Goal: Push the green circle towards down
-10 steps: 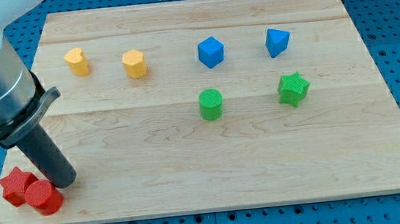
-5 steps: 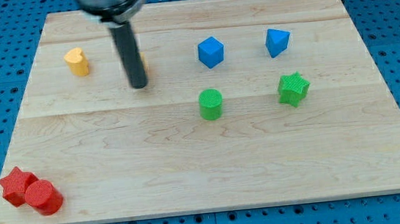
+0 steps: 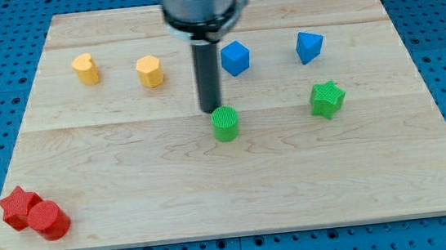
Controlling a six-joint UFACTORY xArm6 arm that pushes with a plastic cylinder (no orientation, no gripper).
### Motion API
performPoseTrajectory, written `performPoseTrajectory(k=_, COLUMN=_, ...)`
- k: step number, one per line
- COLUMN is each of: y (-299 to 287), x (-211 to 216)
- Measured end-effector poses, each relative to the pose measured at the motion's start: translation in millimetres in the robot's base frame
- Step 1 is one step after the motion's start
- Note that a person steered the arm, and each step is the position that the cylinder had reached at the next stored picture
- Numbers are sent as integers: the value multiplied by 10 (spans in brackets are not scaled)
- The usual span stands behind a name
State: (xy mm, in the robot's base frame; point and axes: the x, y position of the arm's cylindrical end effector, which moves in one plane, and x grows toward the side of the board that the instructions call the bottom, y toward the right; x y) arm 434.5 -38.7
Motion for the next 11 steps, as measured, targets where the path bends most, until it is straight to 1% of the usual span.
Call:
performPoseTrajectory(k=1, y=-204, x=38)
performPoseTrajectory(k=2, y=56, x=-200)
performPoseTrajectory(k=3, y=456, x=-208)
performPoseTrajectory(k=4, y=627, x=149)
performPoseTrajectory(k=5, y=485, x=408)
performPoseTrajectory(k=6, y=-26, x=485)
performPoseTrajectory(k=7, y=-445, x=682)
performPoseTrajectory(k=8, y=-415, x=706)
performPoseTrajectory(k=9, y=-156, x=822)
performPoseTrajectory(k=10, y=-149, x=1183)
performPoseTrajectory(k=11, y=-368, x=1289)
